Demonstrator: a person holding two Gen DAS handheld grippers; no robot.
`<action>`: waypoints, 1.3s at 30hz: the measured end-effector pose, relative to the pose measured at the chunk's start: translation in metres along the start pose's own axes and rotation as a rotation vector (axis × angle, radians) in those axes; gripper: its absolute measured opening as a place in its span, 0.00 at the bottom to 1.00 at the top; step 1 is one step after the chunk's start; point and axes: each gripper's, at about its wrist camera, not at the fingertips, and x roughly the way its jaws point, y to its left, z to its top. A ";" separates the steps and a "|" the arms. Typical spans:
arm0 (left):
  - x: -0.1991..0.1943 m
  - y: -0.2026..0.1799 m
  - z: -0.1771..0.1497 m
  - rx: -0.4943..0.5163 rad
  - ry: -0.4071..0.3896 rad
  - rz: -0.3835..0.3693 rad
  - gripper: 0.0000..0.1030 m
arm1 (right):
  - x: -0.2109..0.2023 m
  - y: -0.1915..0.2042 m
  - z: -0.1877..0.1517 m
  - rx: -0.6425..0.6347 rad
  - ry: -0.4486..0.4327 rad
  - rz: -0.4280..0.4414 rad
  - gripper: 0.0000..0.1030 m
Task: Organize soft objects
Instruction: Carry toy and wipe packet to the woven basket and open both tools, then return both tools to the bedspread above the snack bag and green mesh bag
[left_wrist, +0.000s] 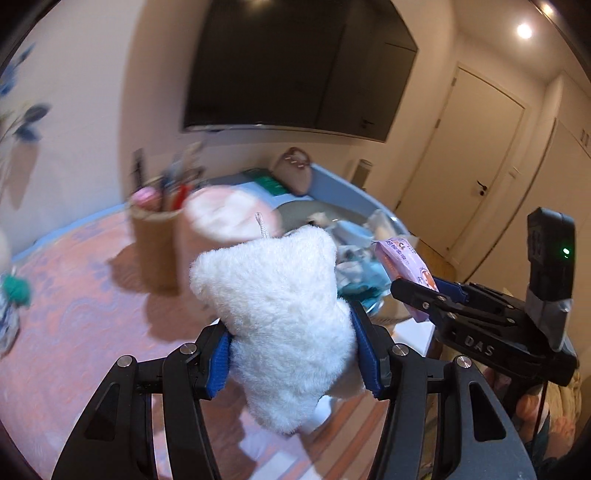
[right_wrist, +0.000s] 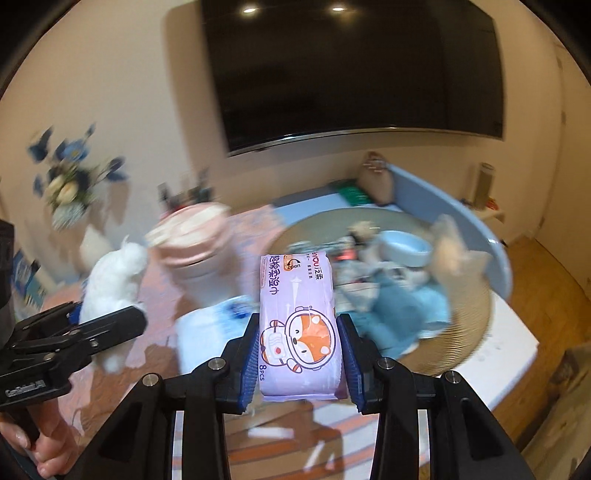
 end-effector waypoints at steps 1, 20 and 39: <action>0.004 -0.008 0.004 0.017 -0.001 -0.005 0.53 | 0.000 -0.012 0.004 0.024 -0.009 -0.009 0.37; 0.112 -0.063 0.055 0.101 0.059 0.036 0.78 | 0.083 -0.077 0.100 0.155 0.029 0.117 0.41; -0.011 -0.055 0.025 0.225 0.007 0.064 0.82 | -0.012 -0.043 0.058 0.099 -0.079 0.154 0.61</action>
